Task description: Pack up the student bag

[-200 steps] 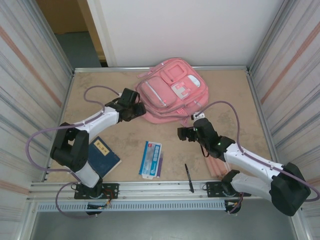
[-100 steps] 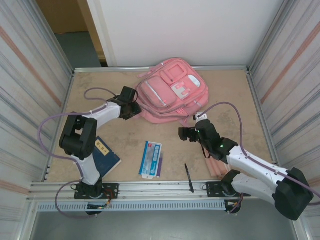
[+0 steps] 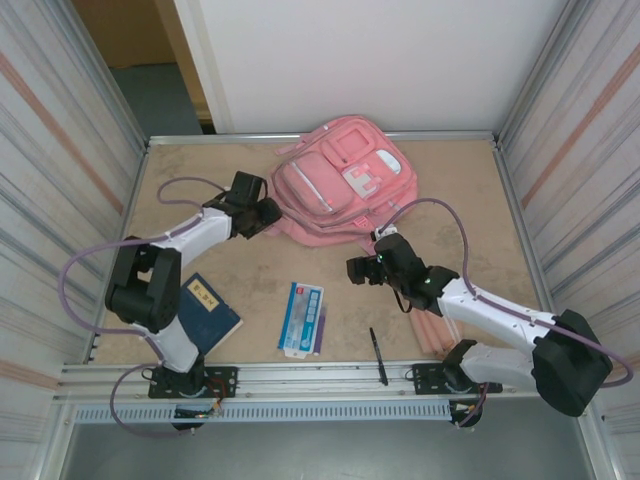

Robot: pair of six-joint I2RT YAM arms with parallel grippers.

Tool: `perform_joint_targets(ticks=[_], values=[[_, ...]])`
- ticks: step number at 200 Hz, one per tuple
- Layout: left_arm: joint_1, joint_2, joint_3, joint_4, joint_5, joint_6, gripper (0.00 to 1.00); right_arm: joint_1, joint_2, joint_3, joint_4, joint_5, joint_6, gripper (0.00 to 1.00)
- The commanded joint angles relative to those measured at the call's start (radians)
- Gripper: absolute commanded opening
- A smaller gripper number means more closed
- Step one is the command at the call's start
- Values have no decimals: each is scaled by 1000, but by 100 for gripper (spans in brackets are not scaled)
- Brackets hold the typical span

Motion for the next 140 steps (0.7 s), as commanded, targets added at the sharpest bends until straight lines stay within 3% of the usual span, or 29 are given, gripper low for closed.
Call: perform_joint_targets(ticks=[1,74,140], values=[[21,2,4,32,35,-19,62,8,15,27,-26,-3,18,95],[24,173,28,103,41,-34,57,39,51,58,-37,29,3,96],[24,166,15,108,23,-16,59,45,92,69,-70,21,21,96]])
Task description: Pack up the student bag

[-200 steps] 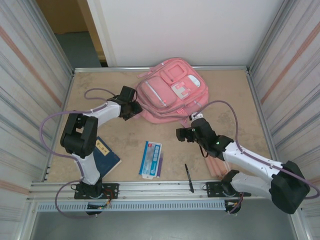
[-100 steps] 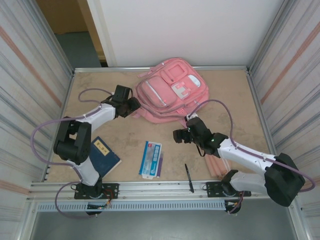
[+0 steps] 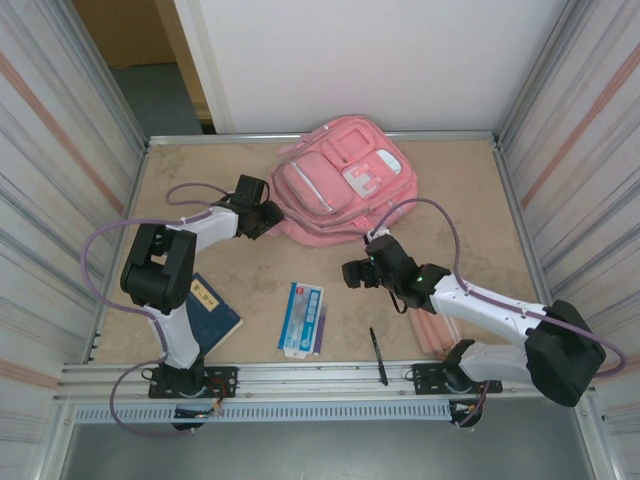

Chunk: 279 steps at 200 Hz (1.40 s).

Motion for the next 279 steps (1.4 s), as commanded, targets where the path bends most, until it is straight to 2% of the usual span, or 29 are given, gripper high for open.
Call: perform_joint_targets(ticks=[1,16,27,41,58,83,106,119,141,155,166,201,229,258,279], values=[[2,15,5,-1,-15,9,59,5,34,40,-37,-3,18,96],[3,10,3,8,4,17,59,-25,82,74,-53,-153,-9,94],[3,11,6,15,16,27,58,-59,128,95,-59,-257,-33,86],[3,11,14,1,12,37,40,-102,173,103,-47,-343,-61,77],[4,0,15,-36,-19,52,27,-143,217,136,-69,-380,-62,71],[4,-53,-11,-46,-38,87,11,-203,265,182,-105,-354,-62,67],[4,-103,-32,-35,40,114,5,-287,327,216,-107,-375,-65,60],[3,-125,-34,-32,103,139,0,-296,369,250,-119,-348,-102,55],[2,-161,-34,-40,160,153,0,-289,443,305,-138,-293,-150,48],[2,-191,-35,-63,163,156,0,-320,477,324,-132,-329,-148,36],[2,-218,-33,-82,160,166,0,-340,492,333,-127,-352,-146,34],[2,-278,5,-142,176,199,0,-363,491,329,-142,-312,-167,41],[-1,-315,10,-159,212,204,0,-396,486,318,-114,-400,-184,44],[-18,-337,34,-182,306,219,0,-419,465,309,-78,-460,-211,44],[-32,-366,52,-214,288,247,0,-457,468,298,-45,-531,-216,41]])
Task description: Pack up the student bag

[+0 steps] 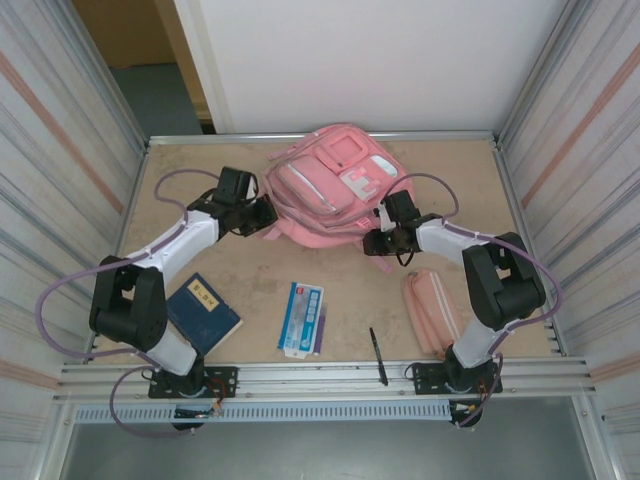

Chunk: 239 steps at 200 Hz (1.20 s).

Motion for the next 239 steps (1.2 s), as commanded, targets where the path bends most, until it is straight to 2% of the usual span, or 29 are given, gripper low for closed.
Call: perform_joint_targets(ticks=[1,17,36,49,55,66,97,127,153,185,220,239], values=[[-20,-85,61,-28,62,57,0,-39,-20,-13,39,-98,-33,40],[-20,-107,66,-38,47,66,0,-42,-24,-19,39,-107,-41,31],[-17,-127,74,-65,34,76,0,-42,-42,-20,22,-104,-51,31],[-11,-141,74,-74,28,85,0,-42,-56,-22,-2,-47,-57,31],[-9,-147,75,-78,23,86,0,-43,-62,-24,-12,-12,-52,34],[-3,-159,79,-92,13,87,0,-51,-72,-32,-11,3,-42,47],[4,-190,100,-143,28,84,0,-56,-89,-44,12,-47,-52,48],[2,-207,120,-182,100,75,0,-50,-90,-98,132,-129,-8,36],[0,-238,115,-201,94,76,0,-53,-102,-113,140,-93,-18,35],[0,-274,122,-222,99,80,0,-55,-126,-136,186,-148,-36,31],[1,-291,123,-240,103,88,0,-45,-146,-143,196,-208,-53,1],[1,-298,110,-248,101,82,0,-11,-172,-150,181,-208,-63,0]])
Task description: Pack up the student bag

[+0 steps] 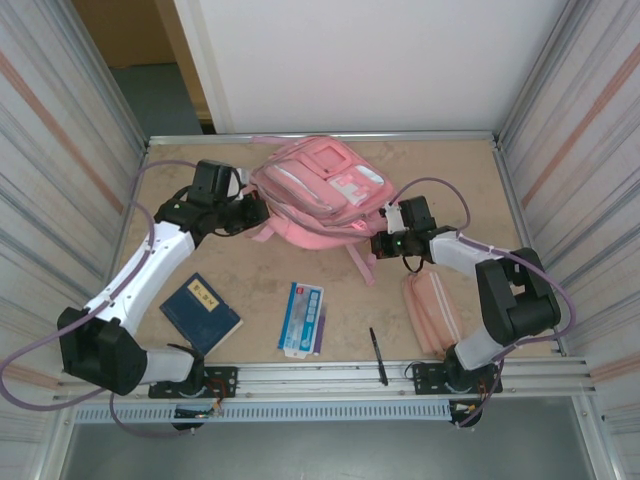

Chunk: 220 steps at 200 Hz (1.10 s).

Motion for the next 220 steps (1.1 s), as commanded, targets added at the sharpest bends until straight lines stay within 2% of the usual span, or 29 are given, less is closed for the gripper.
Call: perform_joint_targets(ticks=[1,58,66,72,87,96,110,153,197,205,220], values=[[1,-52,32,4,43,30,0,35,-54,-8,10,-31,-21,0],[1,-76,2,6,35,15,0,152,-126,-115,18,57,-6,0],[3,-82,1,-2,32,17,0,146,-132,-136,32,68,10,17],[4,-89,3,-8,31,16,0,137,-140,-155,53,57,23,26],[6,-105,15,-31,30,15,0,85,-157,-205,136,-33,63,40],[8,-114,21,-34,44,18,0,51,-161,-229,190,-134,73,43],[7,-124,35,-34,77,19,0,11,-160,-243,240,-226,82,44],[8,-125,78,-57,133,1,0,-49,-148,-258,381,-353,142,46],[8,-111,110,-65,154,-10,0,-62,-122,-266,466,-383,149,45],[8,-110,121,-69,147,-1,0,-61,-119,-262,464,-384,142,43],[10,-106,138,-82,131,9,0,-61,-111,-262,472,-388,139,32]])
